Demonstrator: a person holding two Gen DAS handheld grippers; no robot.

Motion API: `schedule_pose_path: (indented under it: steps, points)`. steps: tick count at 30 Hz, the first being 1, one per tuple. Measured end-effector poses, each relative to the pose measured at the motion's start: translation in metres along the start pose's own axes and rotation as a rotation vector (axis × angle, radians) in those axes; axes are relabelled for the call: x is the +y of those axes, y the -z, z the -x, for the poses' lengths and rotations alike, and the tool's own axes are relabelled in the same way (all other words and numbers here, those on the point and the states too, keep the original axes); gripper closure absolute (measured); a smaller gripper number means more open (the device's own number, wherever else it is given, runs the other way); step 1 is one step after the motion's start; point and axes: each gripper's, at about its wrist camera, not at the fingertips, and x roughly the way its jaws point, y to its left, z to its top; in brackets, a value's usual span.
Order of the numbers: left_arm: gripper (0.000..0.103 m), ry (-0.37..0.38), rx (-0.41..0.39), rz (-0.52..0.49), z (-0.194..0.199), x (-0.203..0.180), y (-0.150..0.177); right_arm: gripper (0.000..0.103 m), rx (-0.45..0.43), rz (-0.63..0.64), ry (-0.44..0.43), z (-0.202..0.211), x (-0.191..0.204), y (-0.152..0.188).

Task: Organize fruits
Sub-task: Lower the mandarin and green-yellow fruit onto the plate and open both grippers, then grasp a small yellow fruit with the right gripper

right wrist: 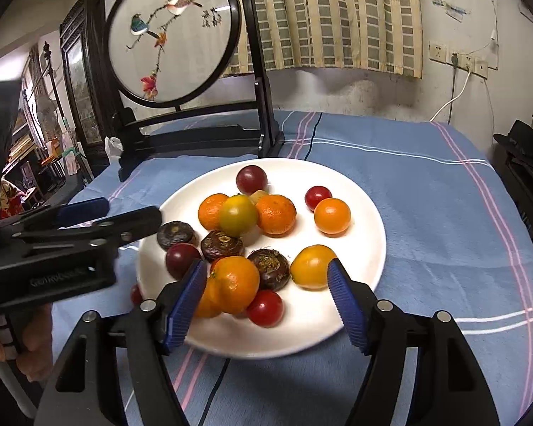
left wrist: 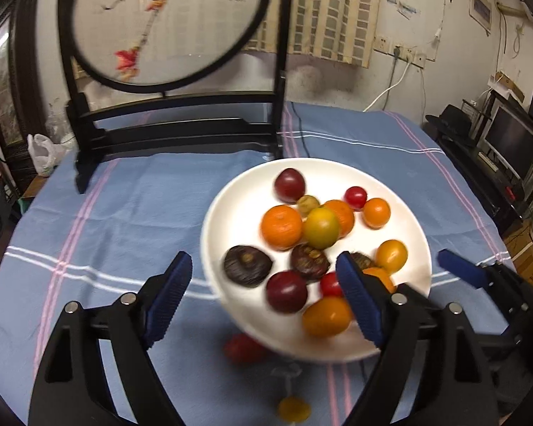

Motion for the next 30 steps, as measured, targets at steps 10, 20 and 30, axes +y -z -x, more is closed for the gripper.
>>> schedule_pose_path:
  steps: [10,20,30]
  points:
    - [0.019,-0.028,0.016,0.072,0.028,0.034,0.037,0.032,0.03,0.037,-0.018,0.031,0.021,0.031]
    - [0.019,-0.045,0.038,0.094,0.026,0.051,0.063,0.032,0.118,0.123,-0.06,0.029,0.068,0.067]
    - [0.019,-0.143,0.017,0.109,0.024,0.076,0.06,0.032,0.162,0.127,-0.054,0.0,0.098,0.069]
